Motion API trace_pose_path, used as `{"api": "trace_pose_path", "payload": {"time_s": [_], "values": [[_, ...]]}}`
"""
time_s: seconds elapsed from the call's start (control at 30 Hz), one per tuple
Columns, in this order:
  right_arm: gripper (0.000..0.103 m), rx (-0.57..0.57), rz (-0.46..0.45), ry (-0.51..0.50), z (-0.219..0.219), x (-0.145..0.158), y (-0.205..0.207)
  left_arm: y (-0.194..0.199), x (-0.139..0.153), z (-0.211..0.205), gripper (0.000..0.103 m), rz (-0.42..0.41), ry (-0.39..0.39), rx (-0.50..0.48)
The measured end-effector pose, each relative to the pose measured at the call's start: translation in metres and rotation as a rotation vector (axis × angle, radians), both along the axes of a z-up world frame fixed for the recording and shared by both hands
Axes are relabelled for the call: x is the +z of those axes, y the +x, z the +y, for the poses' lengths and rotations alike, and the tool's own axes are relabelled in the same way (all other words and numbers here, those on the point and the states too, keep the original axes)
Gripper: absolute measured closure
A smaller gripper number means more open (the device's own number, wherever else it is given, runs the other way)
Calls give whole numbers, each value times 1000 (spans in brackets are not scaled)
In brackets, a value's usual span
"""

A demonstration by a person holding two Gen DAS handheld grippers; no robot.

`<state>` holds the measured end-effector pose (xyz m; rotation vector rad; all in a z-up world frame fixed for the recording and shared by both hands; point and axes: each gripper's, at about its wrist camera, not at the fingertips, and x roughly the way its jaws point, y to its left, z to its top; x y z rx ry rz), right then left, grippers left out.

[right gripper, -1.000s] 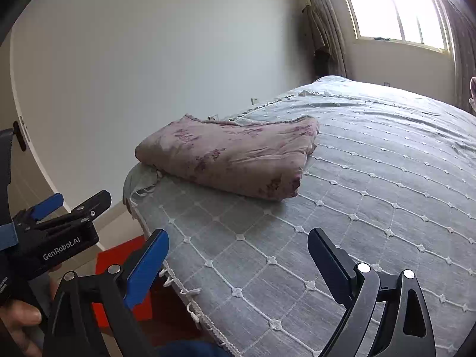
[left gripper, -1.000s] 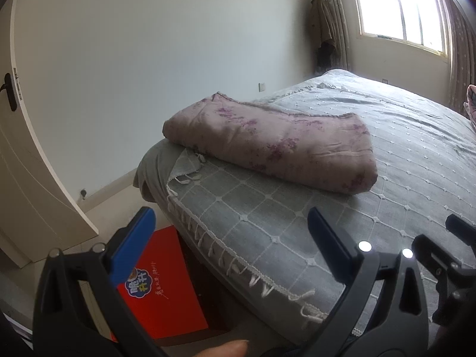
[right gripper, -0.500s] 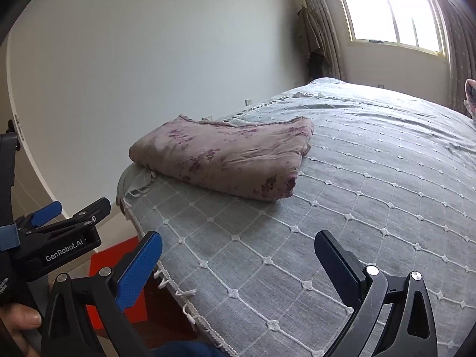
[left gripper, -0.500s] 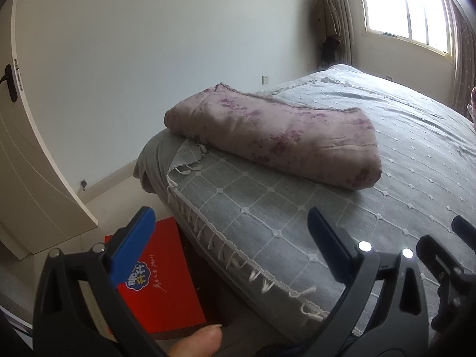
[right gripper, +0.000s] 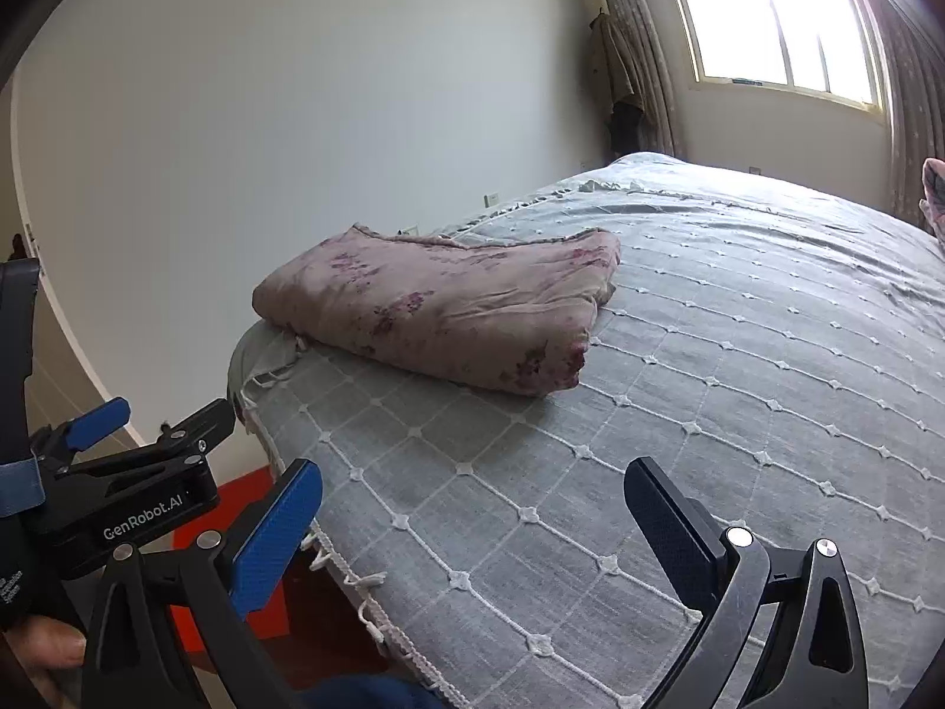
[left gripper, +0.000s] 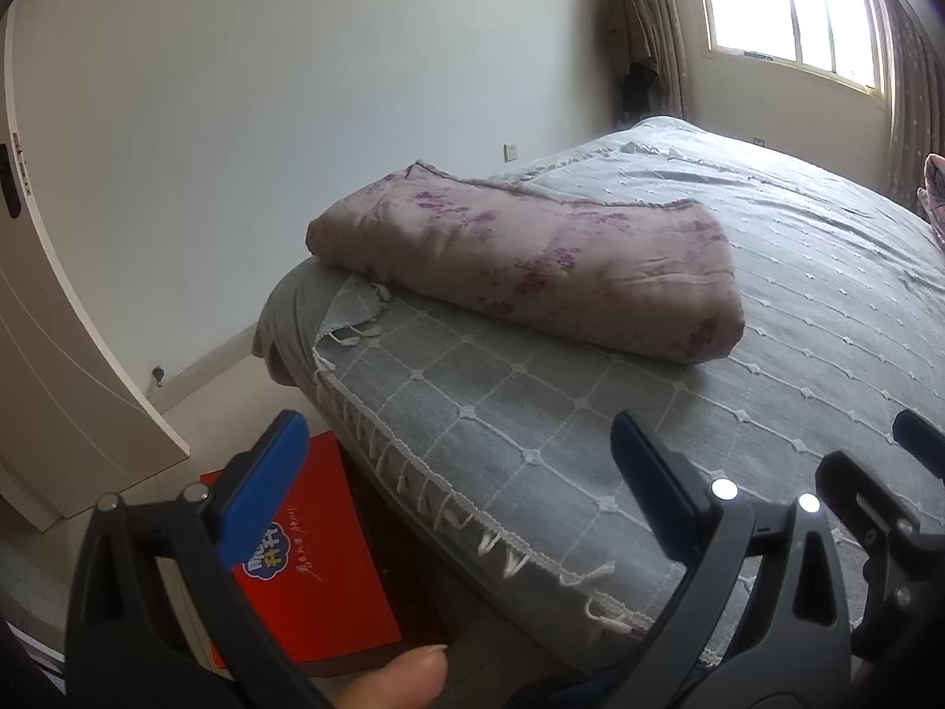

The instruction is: Fold large clothes

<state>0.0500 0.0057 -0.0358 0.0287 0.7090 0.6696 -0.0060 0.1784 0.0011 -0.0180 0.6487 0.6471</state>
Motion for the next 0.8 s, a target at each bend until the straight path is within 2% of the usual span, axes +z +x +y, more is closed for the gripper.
{"api": "trace_pose_path", "payload": {"time_s": [0.8], "values": [[0,-14,2,-10,-2,-2,2,10,-2,-11,1,11,17,-39]]}}
